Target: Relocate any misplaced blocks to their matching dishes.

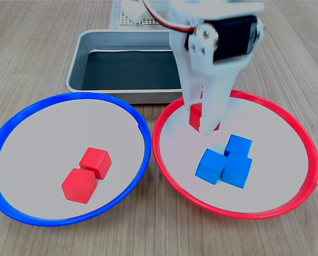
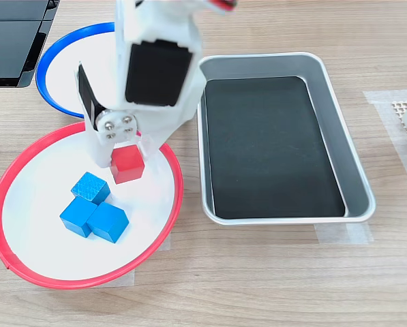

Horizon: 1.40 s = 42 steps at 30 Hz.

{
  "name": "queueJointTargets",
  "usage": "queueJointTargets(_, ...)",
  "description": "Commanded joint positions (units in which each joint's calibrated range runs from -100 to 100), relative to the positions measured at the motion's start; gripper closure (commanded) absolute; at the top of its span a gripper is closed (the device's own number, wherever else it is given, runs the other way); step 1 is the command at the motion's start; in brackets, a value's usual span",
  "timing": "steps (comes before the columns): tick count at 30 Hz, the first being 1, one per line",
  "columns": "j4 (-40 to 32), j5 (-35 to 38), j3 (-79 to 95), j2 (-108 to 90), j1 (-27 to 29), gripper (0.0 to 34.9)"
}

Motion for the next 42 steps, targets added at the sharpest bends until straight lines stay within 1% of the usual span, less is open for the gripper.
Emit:
queueJointTargets(1, -0.99, 1.47, -0.74, 1.25, 0.57, 34.6)
queueJointTargets(2, -1.32, 1.86, -1.19, 1.84, 0.67, 34.6)
queueJointTargets(4, -1.57, 2.39, -2.37, 3.04, 0.86, 32.0)
queueJointTargets(5, -1.57, 2.49, -3.01, 3.55, 0.95, 29.5)
queueJointTargets(7, -0.99, 2.69, -3.83, 4.15, 1.33, 22.8)
queueJointTargets(9, -0.66, 3.32, -4.19, 4.49, 1.52, 18.4)
queueJointTargets(12, 0.33, 4.05, -5.83, 4.49, 1.8, 14.6)
queueJointTargets(16, 3.38, 5.67, -8.47, 2.95, 1.61, 11.5)
queueJointTargets(20, 5.61, 8.99, -9.29, -0.54, 0.1, 11.0)
queueJointTargets(25, 6.6, 14.65, -9.47, -2.76, -2.25, 11.4)
queueJointTargets(28, 5.36, 18.32, -8.47, -2.93, -3.19, 12.2)
queueJointTargets(31, 2.39, 20.51, -7.47, -2.42, -3.75, 12.7)
queueJointTargets(35, 0.16, 21.1, -7.74, -0.03, -3.94, 13.3)
queueJointTargets(42, 2.31, 20.85, -6.93, 2.61, -4.98, 13.1)
